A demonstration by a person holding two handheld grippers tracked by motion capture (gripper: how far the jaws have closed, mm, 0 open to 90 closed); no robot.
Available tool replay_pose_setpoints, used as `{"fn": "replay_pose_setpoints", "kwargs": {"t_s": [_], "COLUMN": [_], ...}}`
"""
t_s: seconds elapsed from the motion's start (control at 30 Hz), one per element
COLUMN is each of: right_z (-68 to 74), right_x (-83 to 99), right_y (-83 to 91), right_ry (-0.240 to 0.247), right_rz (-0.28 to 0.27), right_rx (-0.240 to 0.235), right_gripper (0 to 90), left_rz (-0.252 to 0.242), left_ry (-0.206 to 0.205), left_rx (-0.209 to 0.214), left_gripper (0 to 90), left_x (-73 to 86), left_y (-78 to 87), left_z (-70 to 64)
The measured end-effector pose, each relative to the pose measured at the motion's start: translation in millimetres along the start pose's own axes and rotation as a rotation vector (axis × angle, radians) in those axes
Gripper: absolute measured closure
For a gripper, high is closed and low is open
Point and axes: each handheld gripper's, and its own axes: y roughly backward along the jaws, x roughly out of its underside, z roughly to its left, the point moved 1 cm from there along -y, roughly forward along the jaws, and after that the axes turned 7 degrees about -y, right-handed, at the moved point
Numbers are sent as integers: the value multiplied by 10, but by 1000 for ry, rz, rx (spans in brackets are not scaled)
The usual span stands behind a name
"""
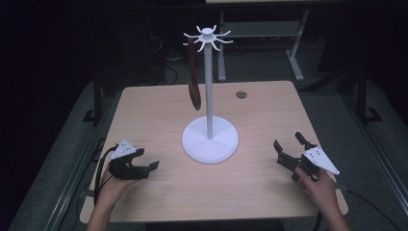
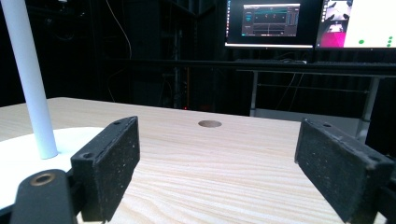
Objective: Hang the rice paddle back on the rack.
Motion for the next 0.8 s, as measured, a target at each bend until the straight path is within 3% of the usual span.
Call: {"fn": "replay_pose_setpoints", "kwargs": {"t_s": [0.17,0.3,0.4,0.53,0.8], "right_z": [2,5,8,4,7], "right_x": [0,1,1,0,1], "right_y": [1,3,4,5,7], "right_ry": [0,1,2,2,2], "right_rz": [1,1,0,-6,-9], "right_rx": [0,2,1,1,3], "right_gripper": [133,133,133,133,133], "left_rz": [45,151,199,154,121], "left_ry": [-14,-107,-156,-112,-89], "left_rx": [-1,-23,-28,0,9], "left_gripper": [204,203,198,193,191], "left_x": [179,290,334,327,325], "left_y": [-33,-104,-152,-136,-115], "left_z": [-53,-90,-94,-67,-33]}}
